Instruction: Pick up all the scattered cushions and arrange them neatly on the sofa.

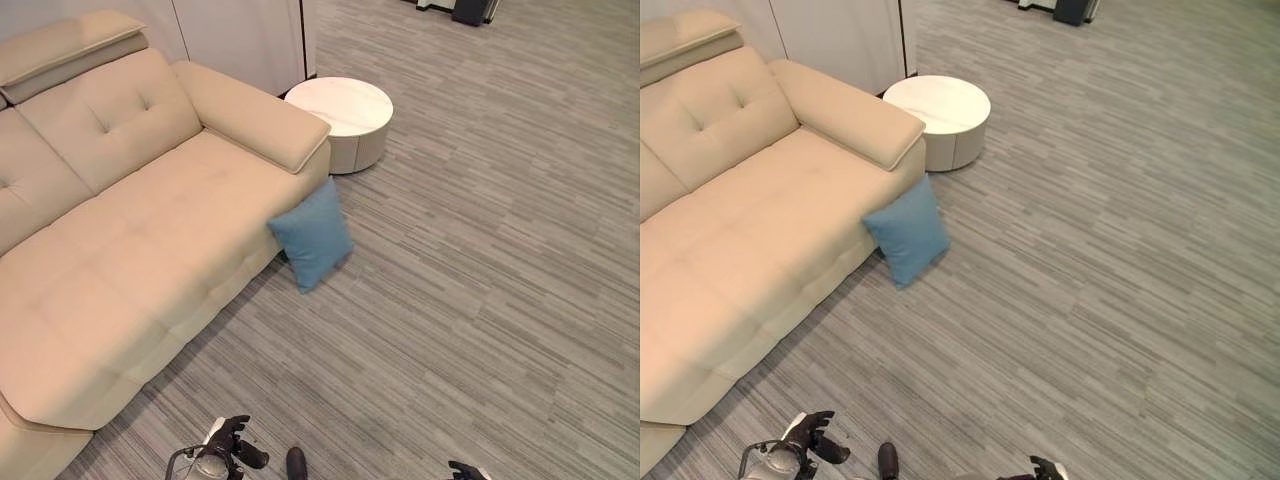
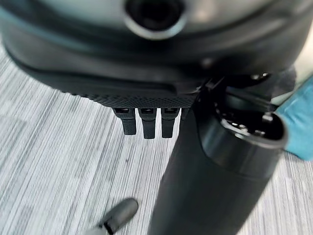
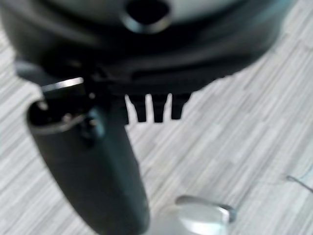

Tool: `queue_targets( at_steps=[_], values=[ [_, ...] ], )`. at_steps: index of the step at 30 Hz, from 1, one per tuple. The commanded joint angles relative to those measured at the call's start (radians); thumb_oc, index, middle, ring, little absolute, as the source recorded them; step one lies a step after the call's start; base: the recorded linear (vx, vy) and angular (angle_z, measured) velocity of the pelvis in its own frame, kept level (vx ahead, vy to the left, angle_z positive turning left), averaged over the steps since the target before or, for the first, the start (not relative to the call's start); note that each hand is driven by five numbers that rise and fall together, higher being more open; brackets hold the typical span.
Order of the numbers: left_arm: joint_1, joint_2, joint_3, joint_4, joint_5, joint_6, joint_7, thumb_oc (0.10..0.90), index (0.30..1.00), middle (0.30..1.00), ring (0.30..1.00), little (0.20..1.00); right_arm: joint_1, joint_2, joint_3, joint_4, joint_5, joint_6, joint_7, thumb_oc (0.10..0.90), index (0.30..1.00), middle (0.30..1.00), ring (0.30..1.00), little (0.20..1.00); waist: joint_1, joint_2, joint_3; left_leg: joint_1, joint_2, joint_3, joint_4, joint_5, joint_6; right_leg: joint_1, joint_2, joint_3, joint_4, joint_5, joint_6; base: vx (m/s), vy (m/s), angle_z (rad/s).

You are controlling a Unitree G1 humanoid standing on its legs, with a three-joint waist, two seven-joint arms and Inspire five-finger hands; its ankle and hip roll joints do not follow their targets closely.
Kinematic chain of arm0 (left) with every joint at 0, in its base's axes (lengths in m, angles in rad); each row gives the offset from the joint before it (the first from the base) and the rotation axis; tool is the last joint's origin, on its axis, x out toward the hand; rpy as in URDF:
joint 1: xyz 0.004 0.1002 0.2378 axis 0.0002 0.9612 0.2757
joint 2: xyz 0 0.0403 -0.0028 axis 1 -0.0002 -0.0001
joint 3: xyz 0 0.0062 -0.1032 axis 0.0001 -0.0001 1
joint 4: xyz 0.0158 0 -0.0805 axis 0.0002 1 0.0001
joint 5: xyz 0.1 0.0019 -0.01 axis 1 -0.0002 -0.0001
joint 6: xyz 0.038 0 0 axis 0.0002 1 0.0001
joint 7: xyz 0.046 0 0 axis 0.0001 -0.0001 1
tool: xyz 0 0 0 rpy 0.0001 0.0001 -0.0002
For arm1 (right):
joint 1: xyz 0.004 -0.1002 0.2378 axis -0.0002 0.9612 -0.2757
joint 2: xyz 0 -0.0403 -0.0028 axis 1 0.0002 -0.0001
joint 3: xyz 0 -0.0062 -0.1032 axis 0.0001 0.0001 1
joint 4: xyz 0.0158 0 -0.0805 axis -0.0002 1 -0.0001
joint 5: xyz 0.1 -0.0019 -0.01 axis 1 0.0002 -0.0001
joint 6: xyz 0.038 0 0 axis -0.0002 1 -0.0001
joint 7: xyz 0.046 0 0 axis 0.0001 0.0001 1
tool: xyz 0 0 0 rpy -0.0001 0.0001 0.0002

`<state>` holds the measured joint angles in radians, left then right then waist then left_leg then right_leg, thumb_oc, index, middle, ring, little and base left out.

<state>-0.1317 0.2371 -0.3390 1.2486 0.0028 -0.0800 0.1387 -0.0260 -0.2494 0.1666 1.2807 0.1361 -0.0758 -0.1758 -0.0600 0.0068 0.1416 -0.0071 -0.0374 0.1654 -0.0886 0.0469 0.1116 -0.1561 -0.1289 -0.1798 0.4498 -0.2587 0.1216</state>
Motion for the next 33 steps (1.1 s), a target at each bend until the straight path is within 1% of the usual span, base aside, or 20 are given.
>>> queue_targets(
  at_steps=[1,2,5,7,10,11,12,14,15,16,17,18,20,21,23,26,27,29,30,33],
  values=[
    [0.006,-0.007,0.028,0.011,0.01,-0.009,0.011,0.8,0.9,0.9,0.9,0.9,-0.018,-0.071,-0.003,0.006,-0.016,-0.01,-0.029,0.8,0.9,0.9,0.9,0.9,0.02,-0.002,0.007,0.023,0.039,-0.001,0.079,-0.133,-0.07,0.038,0.014,-0.075,-0.275,0.17,-0.012,0.25,-0.166,-0.35],
    [0.004,-0.009,0.03,0.019,0.015,-0.008,0.008,0.8,0.9,0.9,0.9,0.9,-0.025,-0.073,-0.001,0.003,-0.019,-0.006,-0.025,0.8,0.9,0.9,0.9,0.9,0.011,-0.007,0.009,0.047,0.031,-0.002,0.076,-0.149,-0.073,0.003,0.006,-0.091,-0.356,0.213,-0.005,0.15,-0.088,-0.24],
    [0.001,-0.01,0.031,0.028,0.023,-0.01,0.006,0.8,0.9,0.9,0.9,0.9,-0.028,-0.073,-0.003,0.0,-0.019,-0.002,-0.02,0.8,0.9,0.9,0.9,0.9,-0.005,-0.005,0.019,0.078,0.029,-0.015,0.081,-0.171,-0.08,-0.03,0.006,-0.08,-0.386,0.24,0.005,0.19,-0.125,-0.08],
    [0.004,-0.014,0.023,0.035,0.038,-0.01,0.008,0.8,0.9,0.9,0.9,0.9,-0.019,-0.073,-0.003,0.0,-0.014,-0.004,-0.018,0.8,0.9,0.9,0.9,0.9,-0.013,-0.014,0.014,0.104,0.023,-0.023,0.091,-0.2,-0.084,-0.01,0.009,-0.058,-0.396,0.247,-0.002,0.21,-0.193,0.05],
    [0.008,-0.024,0.018,0.037,0.044,-0.011,0.006,0.8,0.9,0.9,0.9,0.9,-0.009,-0.075,-0.002,0.001,-0.008,-0.007,-0.014,0.8,0.9,0.9,0.9,0.9,-0.024,-0.008,0.001,0.118,0.039,-0.026,0.104,-0.216,-0.095,0.002,0.022,-0.045,-0.385,0.238,-0.018,0.15,-0.173,0.1],
    [0.015,-0.033,0.018,0.041,0.04,-0.012,0.0,0.8,0.9,0.9,0.9,0.9,-0.004,-0.078,-0.008,0.003,0.004,-0.012,-0.014,0.8,0.9,0.9,0.9,0.9,-0.032,0.002,-0.01,0.12,0.061,-0.028,0.137,-0.224,-0.111,0.023,0.039,-0.043,-0.378,0.214,-0.04,0.26,-0.338,0.13],
    [0.015,-0.035,0.018,0.044,0.036,-0.012,-0.002,0.8,0.9,0.9,0.9,0.9,-0.004,-0.078,-0.01,0.002,0.014,-0.017,-0.013,0.8,0.9,0.9,0.9,0.9,-0.034,0.007,-0.009,0.112,0.078,-0.027,0.184,-0.206,-0.131,0.042,0.055,-0.037,-0.377,0.201,-0.052,0.23,-0.387,0.23],
    [0.007,-0.039,0.015,0.039,0.026,-0.011,-0.004,0.8,0.9,0.9,0.9,0.9,-0.007,-0.08,-0.014,-0.004,0.032,-0.021,-0.013,0.8,0.9,0.9,0.9,0.9,-0.032,-0.004,0.008,0.037,0.114,-0.026,0.375,-0.129,-0.17,0.081,0.07,-0.03,-0.387,0.184,-0.079,0.1,-0.274,0.24],
    [0.007,-0.038,0.015,0.039,0.026,-0.011,-0.004,0.8,0.9,0.9,0.9,0.9,-0.007,-0.079,-0.014,-0.004,0.032,-0.021,-0.013,0.8,0.9,0.9,0.9,0.9,-0.034,-0.006,0.004,0.031,0.112,-0.027,0.374,-0.126,-0.169,0.077,0.067,-0.031,-0.388,0.186,-0.079,0.09,-0.306,0.08],
    [-0.005,-0.039,0.011,0.028,0.013,-0.012,-0.002,0.8,0.9,0.9,0.9,0.9,-0.009,-0.082,-0.013,-0.007,0.042,-0.022,-0.015,0.8,0.9,0.9,0.9,0.9,-0.022,-0.026,0.025,-0.037,0.133,-0.031,0.536,-0.078,-0.18,0.117,0.073,-0.027,-0.405,0.173,-0.103,0.12,-0.283,0.0],
    [-0.009,-0.039,0.011,0.024,0.005,-0.011,0.001,0.8,0.9,0.9,0.9,0.9,-0.008,-0.083,-0.013,-0.008,0.048,-0.019,-0.014,0.8,0.9,0.9,0.9,0.9,-0.015,-0.036,0.032,-0.063,0.139,-0.026,0.58,-0.063,-0.179,0.136,0.076,-0.023,-0.413,0.167,-0.114,0.24,-0.394,-0.2],
    [-0.013,-0.044,0.006,0.016,-0.005,-0.012,0.003,0.8,0.9,0.9,0.9,0.9,-0.002,-0.086,-0.007,-0.009,0.048,-0.015,-0.015,0.8,0.9,0.9,0.9,0.9,-0.004,-0.039,0.041,-0.115,0.129,-0.027,0.608,-0.085,-0.166,0.171,0.086,-0.01,-0.432,0.154,-0.12,0.18,-0.203,-0.21],
    [-0.013,-0.044,0.007,0.016,-0.005,-0.012,0.003,0.8,0.9,0.9,0.9,0.9,-0.002,-0.085,-0.007,-0.009,0.048,-0.015,-0.015,0.8,0.9,0.9,0.9,0.9,-0.006,-0.042,0.038,-0.118,0.125,-0.028,0.604,-0.081,-0.165,0.167,0.083,-0.011,-0.432,0.155,-0.12,0.15,-0.104,-0.12],
    [-0.01,-0.051,-0.003,0.013,-0.001,-0.012,0.006,0.8,0.9,0.9,0.9,0.9,0.005,-0.088,-0.005,-0.014,0.046,-0.017,-0.016,0.8,0.9,0.9,0.9,0.9,0.005,-0.046,0.035,-0.179,0.097,-0.01,0.543,-0.111,-0.148,0.199,0.088,-0.006,-0.451,0.14,-0.111,0.25,-0.11,0.0],
    [-0.005,-0.053,-0.005,0.01,0.003,-0.011,0.005,0.8,0.9,0.9,0.9,0.9,0.013,-0.092,-0.001,-0.019,0.041,-0.019,-0.019,0.8,0.9,0.9,0.9,0.9,0.011,-0.039,0.031,-0.206,0.079,0.012,0.439,-0.114,-0.136,0.219,0.1,-0.002,-0.457,0.122,-0.106,0.3,-0.092,-0.03],
    [0.006,-0.054,-0.005,0.01,0.007,-0.01,0.001,0.8,0.9,0.9,0.9,0.9,0.013,-0.096,0.007,-0.015,0.034,-0.016,-0.022,0.8,0.9,0.9,0.9,0.9,0.036,-0.017,0.031,-0.242,0.048,0.006,0.273,-0.031,-0.143,0.265,0.148,0.032,-0.462,0.095,-0.101,0.28,-0.045,-0.15],
    [0.008,-0.054,-0.003,0.012,0.007,-0.009,0.001,0.8,0.9,0.9,0.9,0.9,0.01,-0.096,0.008,-0.012,0.032,-0.014,-0.023,0.8,0.9,0.9,0.9,0.9,0.043,-0.015,0.031,-0.247,0.044,0.005,0.247,-0.012,-0.148,0.281,0.159,0.045,-0.464,0.088,-0.102,0.19,-0.031,-0.46],
    [0.017,-0.053,0.006,0.015,0.001,-0.007,-0.003,0.8,0.9,0.9,0.9,0.9,0.012,-0.093,0.01,-0.013,0.029,-0.014,-0.02,0.8,0.9,0.9,0.9,0.9,0.049,-0.01,0.027,-0.219,0.044,0.014,0.201,-0.015,-0.141,0.295,0.17,0.057,-0.459,0.073,-0.104,0.26,0.014,-0.63],
    [0.026,-0.049,0.02,0.021,-0.001,-0.003,-0.003,0.8,0.9,0.9,0.9,0.9,0.016,-0.088,0.016,-0.012,0.017,-0.015,-0.018,0.8,0.9,0.9,0.9,0.9,0.055,-0.014,0.007,-0.195,0.031,0.001,0.188,-0.021,-0.122,0.311,0.169,0.066,-0.458,0.061,-0.101,0.42,0.032,-0.75],
    [0.035,-0.044,0.028,0.022,-0.002,-0.005,-0.004,0.8,0.9,0.9,0.9,0.9,0.018,-0.08,0.021,-0.008,0.006,-0.014,-0.012,0.8,0.9,0.9,0.9,0.9,0.064,-0.033,-0.015,-0.184,0.017,0.0,0.198,-0.039,-0.11,0.319,0.156,0.071,-0.434,0.047,-0.09,0.32,0.029,-0.58]
  ],
)
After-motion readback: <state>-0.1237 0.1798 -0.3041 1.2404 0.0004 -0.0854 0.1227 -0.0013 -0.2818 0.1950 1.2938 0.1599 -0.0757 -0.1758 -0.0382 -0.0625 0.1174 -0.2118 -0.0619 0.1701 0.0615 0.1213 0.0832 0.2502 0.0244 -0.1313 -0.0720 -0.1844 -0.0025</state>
